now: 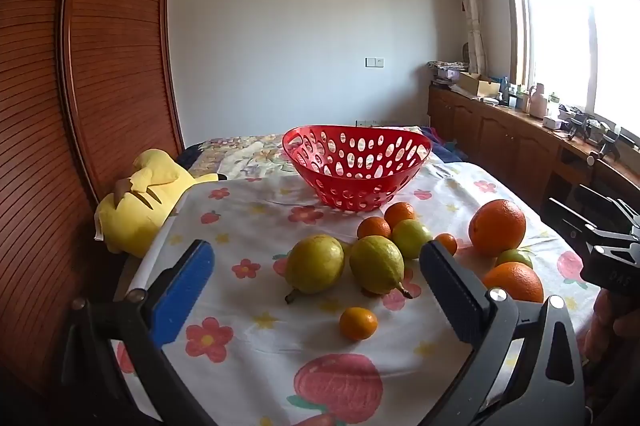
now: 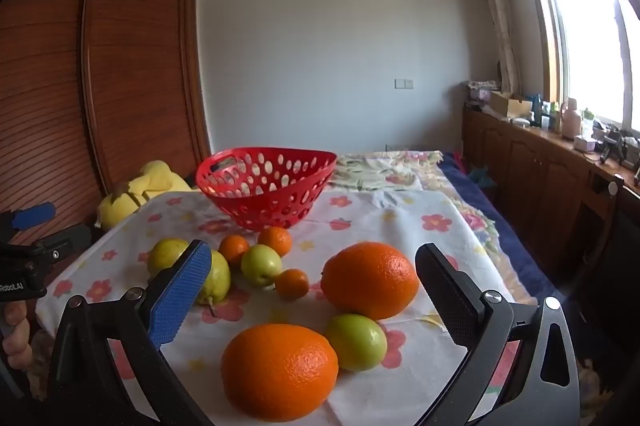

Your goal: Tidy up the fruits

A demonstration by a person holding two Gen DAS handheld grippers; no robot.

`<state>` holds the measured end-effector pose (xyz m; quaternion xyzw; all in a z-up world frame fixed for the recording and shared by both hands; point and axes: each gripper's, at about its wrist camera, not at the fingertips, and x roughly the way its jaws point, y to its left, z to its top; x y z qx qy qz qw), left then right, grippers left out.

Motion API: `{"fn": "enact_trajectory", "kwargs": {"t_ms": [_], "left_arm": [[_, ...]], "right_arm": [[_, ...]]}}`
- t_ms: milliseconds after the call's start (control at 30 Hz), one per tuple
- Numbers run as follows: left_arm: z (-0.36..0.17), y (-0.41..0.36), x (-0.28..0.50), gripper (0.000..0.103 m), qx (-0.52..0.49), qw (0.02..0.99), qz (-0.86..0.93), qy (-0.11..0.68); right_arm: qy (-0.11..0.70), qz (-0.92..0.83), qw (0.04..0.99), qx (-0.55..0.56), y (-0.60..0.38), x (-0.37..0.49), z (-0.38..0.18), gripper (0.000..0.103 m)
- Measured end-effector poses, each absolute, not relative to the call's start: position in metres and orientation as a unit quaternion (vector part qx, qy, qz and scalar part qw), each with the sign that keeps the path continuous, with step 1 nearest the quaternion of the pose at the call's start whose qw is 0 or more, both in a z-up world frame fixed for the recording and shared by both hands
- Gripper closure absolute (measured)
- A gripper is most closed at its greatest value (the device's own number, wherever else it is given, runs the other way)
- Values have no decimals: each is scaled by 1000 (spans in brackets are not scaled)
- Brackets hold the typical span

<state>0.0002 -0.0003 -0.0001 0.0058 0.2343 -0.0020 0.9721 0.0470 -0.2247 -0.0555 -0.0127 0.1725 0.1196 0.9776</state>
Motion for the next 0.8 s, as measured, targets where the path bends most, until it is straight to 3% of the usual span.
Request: {"fn": "enact_trajectory", "kwargs": {"t_ms": [800], "left_arm": [[8, -3, -7, 0, 5, 976, -11, 219]], "right_arm": [[174, 120, 977, -14, -222, 44, -55, 0]]}}
